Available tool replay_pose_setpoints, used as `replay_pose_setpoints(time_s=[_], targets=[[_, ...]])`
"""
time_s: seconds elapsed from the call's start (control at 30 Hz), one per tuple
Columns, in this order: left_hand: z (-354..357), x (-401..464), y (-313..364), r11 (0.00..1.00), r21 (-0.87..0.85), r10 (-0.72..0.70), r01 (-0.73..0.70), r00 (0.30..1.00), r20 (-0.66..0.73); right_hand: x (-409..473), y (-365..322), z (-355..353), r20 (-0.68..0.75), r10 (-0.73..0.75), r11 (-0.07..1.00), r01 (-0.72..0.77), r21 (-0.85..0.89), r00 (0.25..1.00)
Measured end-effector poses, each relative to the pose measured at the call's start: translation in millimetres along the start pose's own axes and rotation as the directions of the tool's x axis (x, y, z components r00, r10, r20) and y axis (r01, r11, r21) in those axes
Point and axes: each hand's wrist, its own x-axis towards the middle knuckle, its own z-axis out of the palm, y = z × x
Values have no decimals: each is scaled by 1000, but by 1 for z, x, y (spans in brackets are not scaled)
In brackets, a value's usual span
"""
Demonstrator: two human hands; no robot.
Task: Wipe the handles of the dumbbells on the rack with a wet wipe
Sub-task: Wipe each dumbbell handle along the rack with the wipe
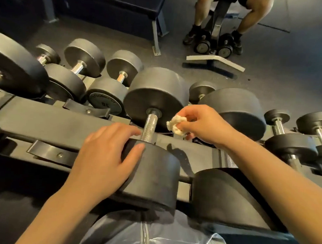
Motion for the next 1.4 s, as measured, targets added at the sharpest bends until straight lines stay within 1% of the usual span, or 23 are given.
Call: replay_pose_setpoints(time_s=[0.03,0.1,0.13,0.2,0.27,0.33,0.37,0.43,0.5,0.57,0.63,0.67,0.73,0.8,0.87,0.93,0.97,1.03,1.1,1.2,1.23,1.3,1.4], targets=[[-5,1,-17,999,-41,-2,6,996,90,9,-11,12,-33,-39,989,34,-147,999],[-8,3,-44,975,-217,3,52,969,245,32,-29,38,-100,-129,904,76,-421,987],[-7,4,-55,950,-304,17,74,958,285,42,-34,51,-112,-157,858,80,-507,981],[-1,5,-70,899,-428,45,92,953,298,59,-32,76,-105,-191,774,84,-628,976],[5,7,-79,866,-491,64,93,954,292,66,-22,88,-112,-241,732,105,-673,964],[8,8,-84,849,-522,95,76,951,293,62,-16,88,-122,-291,730,138,-670,949],[7,9,-87,843,-534,110,67,950,293,60,-14,87,-94,-317,701,166,-694,944],[5,10,-91,827,-560,147,54,940,308,58,-15,85,5,-334,583,211,-785,943],[5,12,-94,809,-585,175,50,931,321,61,-21,85,95,-374,451,270,-851,923],[4,16,-94,769,-634,154,79,940,303,68,-27,87,165,-410,372,330,-868,897],[4,23,-93,726,-678,127,117,946,299,71,-26,89,158,-429,379,336,-862,890],[5,26,-91,714,-688,130,126,942,308,69,-22,88,117,-425,411,306,-859,898],[7,30,-89,710,-695,156,118,935,319,62,-10,88,-27,-391,510,192,-838,920],[9,30,-87,721,-686,163,99,938,306,58,2,89,-177,-324,618,67,-784,929],[13,28,-83,748,-658,141,90,947,289,59,8,91,-284,-287,710,4,-704,915],[17,26,-80,773,-630,110,74,963,247,64,8,94,-331,-288,736,-13,-676,899],[18,26,-80,774,-629,99,68,969,227,66,9,95,-315,-296,713,-10,-701,902],[18,27,-78,766,-639,91,65,974,208,70,10,95,-248,-312,624,1,-782,917],[19,27,-78,760,-647,91,63,975,201,71,14,96,-239,-339,582,3,-813,910],[19,28,-79,760,-646,78,70,977,198,71,11,94,-264,-437,557,28,-830,860],[19,28,-79,756,-651,72,75,978,197,71,10,93,-257,-472,533,41,-845,843],[20,28,-79,750,-655,60,90,977,203,70,9,90,-223,-527,478,69,-876,820],[20,27,-78,736,-667,43,115,975,216,71,8,87,-133,-586,400,143,-905,799]])
